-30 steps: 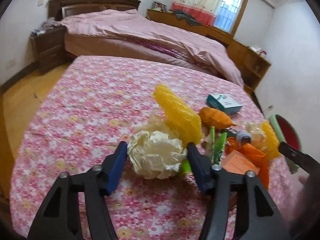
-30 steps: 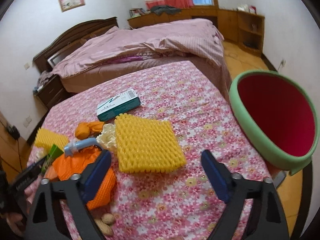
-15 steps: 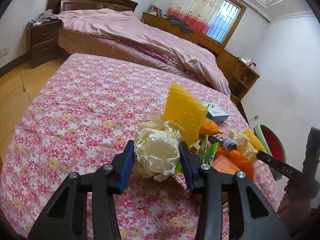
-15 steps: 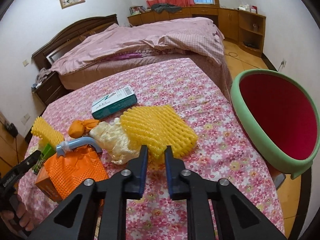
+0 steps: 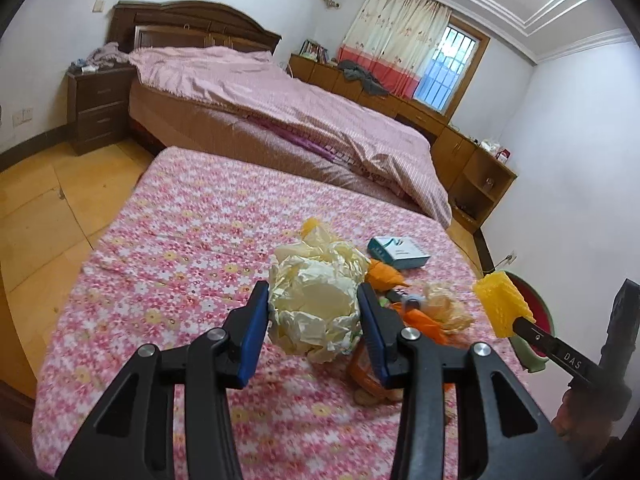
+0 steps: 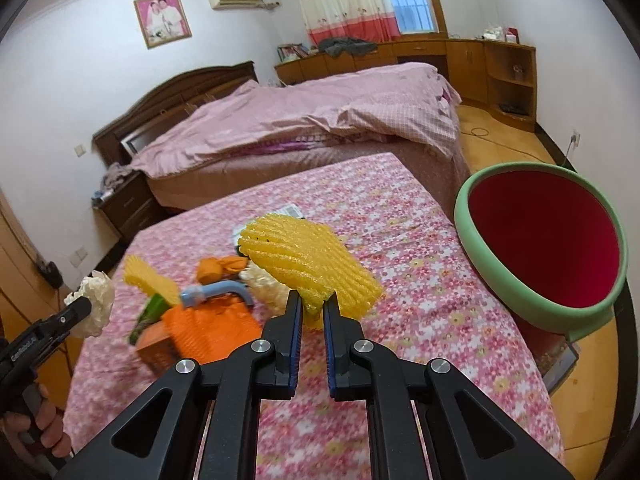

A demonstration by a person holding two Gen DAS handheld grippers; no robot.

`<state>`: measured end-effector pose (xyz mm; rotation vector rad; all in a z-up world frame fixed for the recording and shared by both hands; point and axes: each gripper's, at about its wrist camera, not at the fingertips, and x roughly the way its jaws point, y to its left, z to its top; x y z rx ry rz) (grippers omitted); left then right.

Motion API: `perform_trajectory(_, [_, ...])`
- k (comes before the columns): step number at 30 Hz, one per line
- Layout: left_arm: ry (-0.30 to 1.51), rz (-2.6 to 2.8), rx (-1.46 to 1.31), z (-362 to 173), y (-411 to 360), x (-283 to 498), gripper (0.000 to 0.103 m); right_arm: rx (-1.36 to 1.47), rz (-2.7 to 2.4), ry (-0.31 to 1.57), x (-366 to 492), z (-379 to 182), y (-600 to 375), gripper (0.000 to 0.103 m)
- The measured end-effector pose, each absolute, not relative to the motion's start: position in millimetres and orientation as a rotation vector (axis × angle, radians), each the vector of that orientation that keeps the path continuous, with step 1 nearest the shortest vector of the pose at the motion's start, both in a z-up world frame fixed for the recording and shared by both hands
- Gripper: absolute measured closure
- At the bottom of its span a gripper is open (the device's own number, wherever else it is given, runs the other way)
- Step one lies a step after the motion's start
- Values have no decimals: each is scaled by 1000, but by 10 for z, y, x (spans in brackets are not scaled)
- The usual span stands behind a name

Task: Collect trash
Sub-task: 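Carry the white paper and yellow foam net over the red bucket with both tools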

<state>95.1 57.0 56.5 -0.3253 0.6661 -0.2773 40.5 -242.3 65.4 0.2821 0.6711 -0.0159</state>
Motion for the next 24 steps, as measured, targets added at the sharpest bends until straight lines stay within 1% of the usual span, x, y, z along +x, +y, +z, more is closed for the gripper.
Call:
perform_trajectory(11, [613, -301, -303, 924, 391, 504, 59, 314, 0, 593, -57, 937, -2530, 93])
perform_trajectory(24, [616, -394, -240, 1213, -335, 469, 59, 346, -74, 524, -325, 1156, -3135, 93])
